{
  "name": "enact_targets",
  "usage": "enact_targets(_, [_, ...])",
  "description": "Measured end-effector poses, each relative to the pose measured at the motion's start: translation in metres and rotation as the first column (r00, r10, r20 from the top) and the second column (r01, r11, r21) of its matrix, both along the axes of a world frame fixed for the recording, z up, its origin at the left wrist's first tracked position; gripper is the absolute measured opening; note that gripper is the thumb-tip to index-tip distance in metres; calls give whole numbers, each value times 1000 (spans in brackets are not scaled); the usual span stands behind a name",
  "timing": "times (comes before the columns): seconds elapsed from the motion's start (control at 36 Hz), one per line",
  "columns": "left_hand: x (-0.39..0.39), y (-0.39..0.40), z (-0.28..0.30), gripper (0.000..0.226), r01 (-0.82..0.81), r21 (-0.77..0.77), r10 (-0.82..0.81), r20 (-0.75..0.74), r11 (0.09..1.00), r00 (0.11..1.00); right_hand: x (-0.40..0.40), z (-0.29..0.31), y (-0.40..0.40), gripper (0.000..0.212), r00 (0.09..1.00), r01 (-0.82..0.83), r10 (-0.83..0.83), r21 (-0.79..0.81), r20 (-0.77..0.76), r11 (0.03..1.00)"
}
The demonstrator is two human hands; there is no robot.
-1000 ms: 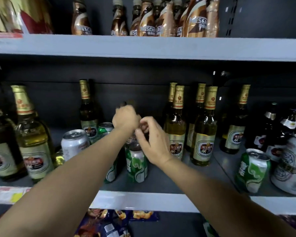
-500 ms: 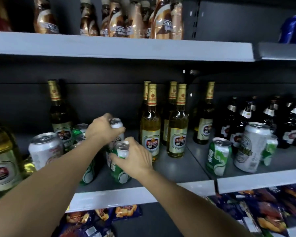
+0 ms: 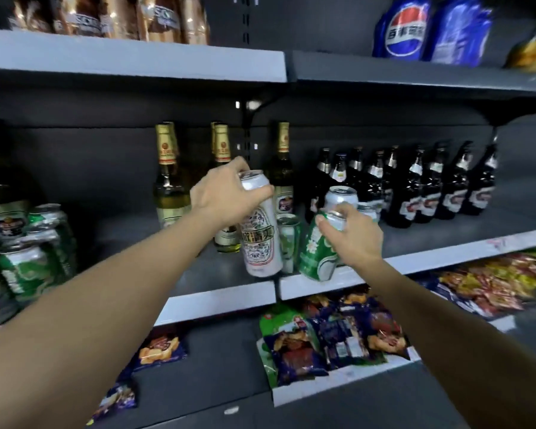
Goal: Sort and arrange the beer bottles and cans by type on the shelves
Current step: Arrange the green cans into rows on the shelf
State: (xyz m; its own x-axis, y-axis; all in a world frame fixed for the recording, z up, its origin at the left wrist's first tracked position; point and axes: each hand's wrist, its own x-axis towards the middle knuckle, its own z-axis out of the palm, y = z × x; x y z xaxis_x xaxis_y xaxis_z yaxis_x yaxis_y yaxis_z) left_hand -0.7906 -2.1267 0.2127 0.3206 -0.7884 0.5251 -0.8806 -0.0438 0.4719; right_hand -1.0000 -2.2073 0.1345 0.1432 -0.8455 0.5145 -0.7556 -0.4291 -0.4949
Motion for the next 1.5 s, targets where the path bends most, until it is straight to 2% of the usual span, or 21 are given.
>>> enact_targets(0.19, [-89, -30, -3, 41, 224, 5, -224, -36, 975, 974, -79, -3, -22, 70, 938, 324, -327, -40, -112, 945])
enact_targets(0.33, [-139, -62, -13, 46, 332, -4, -331, -66, 943, 941, -111, 2, -35, 67, 882, 466, -469, -75, -40, 882])
enact_targets(0.44, [-174, -94, -14, 46, 362, -4, -358, -143, 932, 923, -137, 6, -49, 61, 857, 514, -514, -75, 26, 854])
enact_targets(0.58, [-218, -134, -9, 55, 390, -20, -385, -207, 921, 899, -168, 12, -78, 61, 847, 525, -524, 10, 89, 851])
enact_targets(0.75, [-259, -183, -14, 66, 352, 21, -340, -214, 936, 916, -194, 15, -128, 61, 915, 402, -403, 91, -6, 911])
enact_targets(0.86, [-280, -214, -22, 63, 298, 99, -271, -224, 949, 936, -205, 9, -165, 62, 951, 309, -299, 165, -82, 937])
enact_targets(1.17, [-286, -256, -35, 61, 193, 184, -153, -213, 964, 965, -220, -9, -218, 77, 967, 219, -172, 267, -187, 939])
enact_targets(1.25, [-286, -260, -37, 62, 174, 207, -138, -177, 963, 974, -222, -10, -223, 77, 967, 219, -171, 280, -187, 934])
enact_targets(1.33, [-287, -257, -37, 67, 147, 246, -136, -61, 958, 989, -221, -10, -224, 78, 942, 268, -188, 282, -279, 921])
enact_targets(1.39, [-286, -250, -35, 70, 141, 224, -154, 44, 964, 987, -215, -1, -221, 77, 929, 306, -233, 243, -286, 920])
enact_targets(1.42, [-285, -245, -32, 68, 146, 179, -164, 90, 973, 982, -211, 6, -219, 74, 934, 313, -268, 179, -237, 933])
enact_targets(1.5, [-272, -226, -12, 54, 171, -22, -165, 171, 985, 971, -186, 36, -208, 53, 954, 297, -284, -173, 95, 939])
